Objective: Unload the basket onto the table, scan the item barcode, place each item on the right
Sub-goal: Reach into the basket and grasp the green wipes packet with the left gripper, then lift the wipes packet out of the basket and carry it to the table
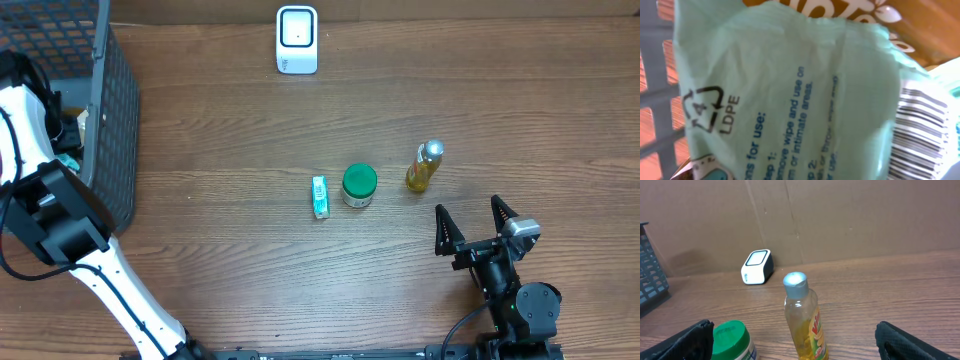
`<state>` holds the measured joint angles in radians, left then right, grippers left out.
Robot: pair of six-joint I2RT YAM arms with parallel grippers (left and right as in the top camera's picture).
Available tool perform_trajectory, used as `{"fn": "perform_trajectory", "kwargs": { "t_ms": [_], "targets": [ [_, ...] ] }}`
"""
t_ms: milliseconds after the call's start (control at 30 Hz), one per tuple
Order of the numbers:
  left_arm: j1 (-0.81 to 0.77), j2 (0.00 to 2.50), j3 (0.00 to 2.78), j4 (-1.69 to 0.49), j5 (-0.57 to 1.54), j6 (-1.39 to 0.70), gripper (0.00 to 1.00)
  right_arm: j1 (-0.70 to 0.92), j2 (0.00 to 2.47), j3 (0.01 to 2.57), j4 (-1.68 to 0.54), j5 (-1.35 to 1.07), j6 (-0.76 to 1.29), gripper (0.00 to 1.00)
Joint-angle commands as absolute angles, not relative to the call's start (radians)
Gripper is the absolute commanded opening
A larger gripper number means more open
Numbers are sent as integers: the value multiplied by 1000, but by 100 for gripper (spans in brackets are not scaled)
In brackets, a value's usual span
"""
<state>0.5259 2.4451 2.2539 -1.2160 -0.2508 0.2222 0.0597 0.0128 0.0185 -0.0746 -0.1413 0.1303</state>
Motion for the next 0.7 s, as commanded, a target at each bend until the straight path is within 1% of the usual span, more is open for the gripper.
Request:
{"fn": "perform_trajectory", "kwargs": {
  "t_ms": [0, 133, 233, 433, 600, 667],
  "targets": [
    [496, 2402, 2392, -1246, -191, 88, 19, 64, 3, 8, -70, -133, 130, 100],
    [480, 2281, 2539, -1291, -193, -20, 18, 64, 3, 8, -70, -133, 131, 100],
    [476, 2177, 2572, -1312, -173, -103, 17, 64, 3, 8, -70, -133, 131, 100],
    [469, 1977, 2572, -1391, 36, -236, 16, 64, 3, 8, -70, -133, 131, 100],
    [438, 1851, 2572, -1424, 130, -252, 16, 64, 3, 8, -70, -133, 131, 100],
    [407, 1821, 2572, -1458, 131, -249, 16, 64, 3, 8, -70, -133, 131, 100]
  ]
}}
